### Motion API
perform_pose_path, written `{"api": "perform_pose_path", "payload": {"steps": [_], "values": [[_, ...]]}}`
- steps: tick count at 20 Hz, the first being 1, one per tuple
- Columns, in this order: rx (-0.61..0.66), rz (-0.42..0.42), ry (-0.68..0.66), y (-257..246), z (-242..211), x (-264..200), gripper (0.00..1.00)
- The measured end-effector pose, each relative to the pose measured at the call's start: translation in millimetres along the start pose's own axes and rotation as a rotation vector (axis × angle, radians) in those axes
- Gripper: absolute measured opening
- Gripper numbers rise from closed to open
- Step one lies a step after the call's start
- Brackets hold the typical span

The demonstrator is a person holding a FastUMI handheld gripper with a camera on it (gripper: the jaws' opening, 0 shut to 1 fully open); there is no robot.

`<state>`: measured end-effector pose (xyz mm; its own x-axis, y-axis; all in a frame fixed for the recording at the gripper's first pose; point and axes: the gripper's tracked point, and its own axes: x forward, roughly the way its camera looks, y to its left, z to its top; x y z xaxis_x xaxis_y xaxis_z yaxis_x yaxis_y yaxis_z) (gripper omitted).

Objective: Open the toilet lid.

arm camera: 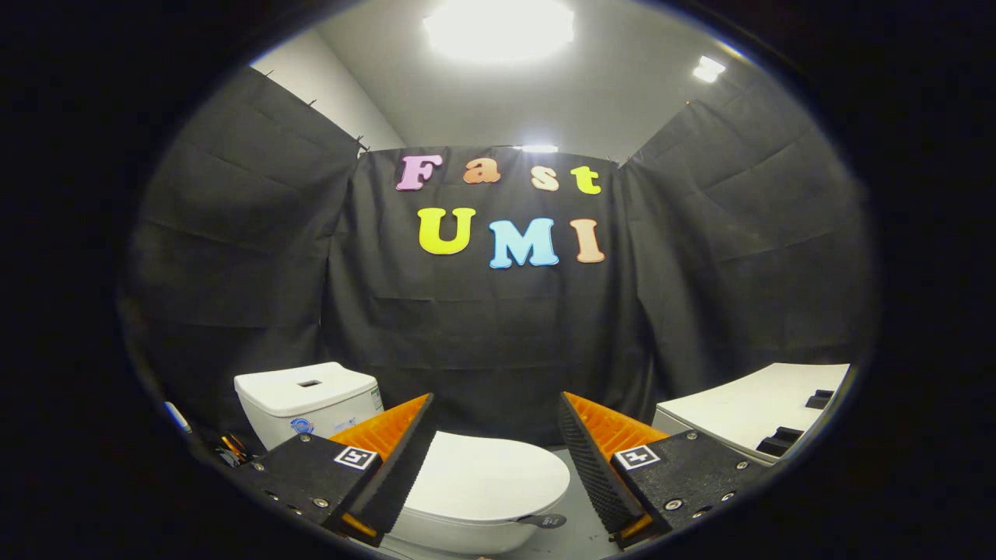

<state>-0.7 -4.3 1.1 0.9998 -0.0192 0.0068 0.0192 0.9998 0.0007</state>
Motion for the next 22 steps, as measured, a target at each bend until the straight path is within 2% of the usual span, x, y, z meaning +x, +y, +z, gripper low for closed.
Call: {"api": "perform_pose_path", "payload": {"steps": [6, 11, 22], "values": [[0.031, -0.022, -0.006, -7, -1, 0, 0.95], [0.108, -0.048, -0.001, -20, -12, 0, 0.95], [0.381, -0.138, 0.097, -67, -88, 22, 0.96]]}}
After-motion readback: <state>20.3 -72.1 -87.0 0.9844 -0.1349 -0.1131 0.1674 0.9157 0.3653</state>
